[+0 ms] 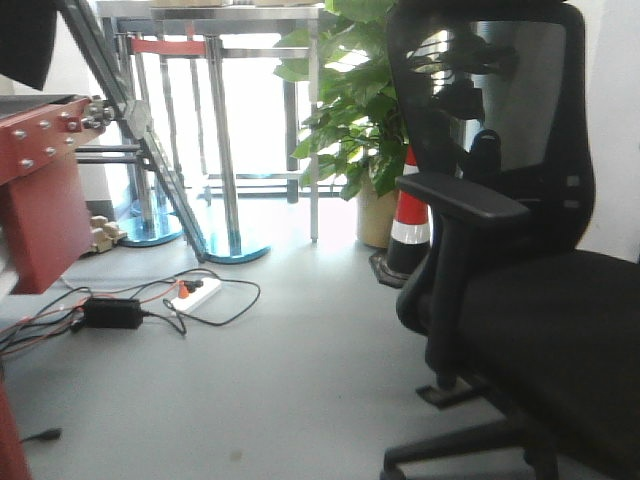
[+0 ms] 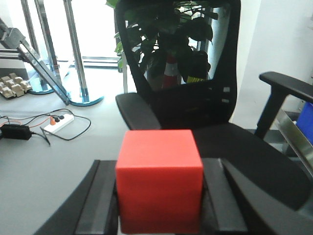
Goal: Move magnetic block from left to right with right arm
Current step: 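Turn the base toward the second red table, cube held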
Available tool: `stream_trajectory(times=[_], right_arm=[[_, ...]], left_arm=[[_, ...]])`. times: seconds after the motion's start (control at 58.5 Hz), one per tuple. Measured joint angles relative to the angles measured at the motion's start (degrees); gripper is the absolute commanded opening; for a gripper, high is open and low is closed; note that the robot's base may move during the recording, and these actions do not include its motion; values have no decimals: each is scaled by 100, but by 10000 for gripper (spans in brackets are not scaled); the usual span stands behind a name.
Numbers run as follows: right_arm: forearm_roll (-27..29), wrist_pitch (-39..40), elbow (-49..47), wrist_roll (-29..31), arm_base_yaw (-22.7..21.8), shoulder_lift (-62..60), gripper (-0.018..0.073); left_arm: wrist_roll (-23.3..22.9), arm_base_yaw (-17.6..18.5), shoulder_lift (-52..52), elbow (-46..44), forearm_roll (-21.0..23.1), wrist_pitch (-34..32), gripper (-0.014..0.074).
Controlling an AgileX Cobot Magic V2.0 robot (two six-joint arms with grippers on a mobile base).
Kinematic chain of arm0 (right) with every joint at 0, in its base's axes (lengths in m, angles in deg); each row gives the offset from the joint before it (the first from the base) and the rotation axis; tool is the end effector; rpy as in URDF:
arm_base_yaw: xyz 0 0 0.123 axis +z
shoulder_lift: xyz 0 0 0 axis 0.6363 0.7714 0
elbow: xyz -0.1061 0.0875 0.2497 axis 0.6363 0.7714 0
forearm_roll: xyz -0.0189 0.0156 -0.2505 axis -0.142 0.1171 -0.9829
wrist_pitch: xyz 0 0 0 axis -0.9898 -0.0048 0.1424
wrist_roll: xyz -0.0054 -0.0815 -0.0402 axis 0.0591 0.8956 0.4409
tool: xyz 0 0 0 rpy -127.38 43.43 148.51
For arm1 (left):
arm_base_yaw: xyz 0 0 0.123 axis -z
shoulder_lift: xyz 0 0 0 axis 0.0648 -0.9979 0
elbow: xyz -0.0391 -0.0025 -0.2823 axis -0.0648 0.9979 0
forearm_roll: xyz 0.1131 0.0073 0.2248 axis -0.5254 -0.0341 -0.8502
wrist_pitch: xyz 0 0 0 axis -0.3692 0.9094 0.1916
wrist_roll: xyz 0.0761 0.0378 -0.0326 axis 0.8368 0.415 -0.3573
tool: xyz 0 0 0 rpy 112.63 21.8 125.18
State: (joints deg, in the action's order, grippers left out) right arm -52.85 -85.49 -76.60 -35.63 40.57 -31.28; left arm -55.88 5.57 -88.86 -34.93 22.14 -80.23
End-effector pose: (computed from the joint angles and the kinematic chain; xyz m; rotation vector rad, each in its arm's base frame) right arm 0.0889 0.0007 0.3060 0.0315 1.7085 0.0398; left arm 0.0563 -0.0018 0.2022 -0.0010 1.5159 -0.0532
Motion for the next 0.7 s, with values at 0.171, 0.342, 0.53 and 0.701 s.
stream_trajectory(times=[0.171,0.342,0.53,0.701], right_arm=[[0,0,0,0,0,0,317],[0,0,0,0,0,0,317],[0,0,0,0,0,0,317],[0,0,0,0,0,0,317]], left_arm=[[0,0,0,0,0,0,-117],[0,0,0,0,0,0,-117],[0,0,0,0,0,0,-117],[0,0,-13,0,0,0,-117]])
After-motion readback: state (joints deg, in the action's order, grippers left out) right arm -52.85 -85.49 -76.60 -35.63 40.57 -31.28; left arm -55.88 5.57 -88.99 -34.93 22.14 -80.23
